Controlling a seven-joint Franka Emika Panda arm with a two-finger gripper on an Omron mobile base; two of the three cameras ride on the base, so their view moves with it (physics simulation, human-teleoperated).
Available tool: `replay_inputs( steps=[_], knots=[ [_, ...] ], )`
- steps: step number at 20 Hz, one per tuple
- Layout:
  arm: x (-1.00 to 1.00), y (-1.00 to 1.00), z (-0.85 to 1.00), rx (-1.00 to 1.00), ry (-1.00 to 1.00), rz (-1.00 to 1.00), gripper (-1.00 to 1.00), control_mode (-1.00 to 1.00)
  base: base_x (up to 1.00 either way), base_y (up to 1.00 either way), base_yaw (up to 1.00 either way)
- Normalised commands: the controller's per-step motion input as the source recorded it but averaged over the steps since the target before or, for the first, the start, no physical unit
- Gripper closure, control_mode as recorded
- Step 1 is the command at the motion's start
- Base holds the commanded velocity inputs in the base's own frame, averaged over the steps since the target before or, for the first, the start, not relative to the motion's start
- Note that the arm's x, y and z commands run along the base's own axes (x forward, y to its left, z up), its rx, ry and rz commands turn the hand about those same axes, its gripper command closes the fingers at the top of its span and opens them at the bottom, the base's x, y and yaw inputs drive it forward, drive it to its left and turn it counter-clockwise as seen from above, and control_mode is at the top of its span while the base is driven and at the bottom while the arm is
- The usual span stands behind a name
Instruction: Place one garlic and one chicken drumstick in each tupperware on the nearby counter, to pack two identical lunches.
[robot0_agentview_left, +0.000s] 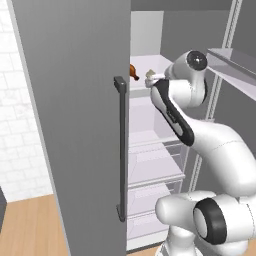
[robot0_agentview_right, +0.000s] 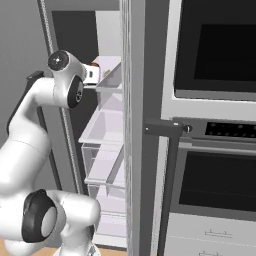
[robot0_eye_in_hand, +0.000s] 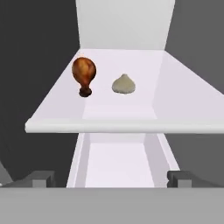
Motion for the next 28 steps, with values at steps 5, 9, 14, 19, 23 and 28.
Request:
replay_inputs(
  steps=[5,9,14,19,23,28],
  knots=[
    [0.27,-0.17,0.37,0.00,-0.05,-0.09,-1.00,-1.00,0.00,0.00,0.00],
    [0.18,-0.17,0.16,0.01,0.01,-0.02,-1.00,-1.00,0.00,0.00,0.00],
    [0.19,-0.25,-0.01,0.07,0.04,0.06,-1.00,-1.00,0.00,0.00,0.00],
    [0.48,0.00,-0.15,0.02,0.00,0.18,-1.00,-1.00,0.00,0.00,0.00],
    [0.51,0.00,-0.30,0.00,0.01,0.17,-1.00,-1.00,0.00,0.00,0.00],
    [0.50,0.00,-0.07,0.00,0.03,0.02,-1.00,-1.00,0.00,0.00,0.00]
  ],
)
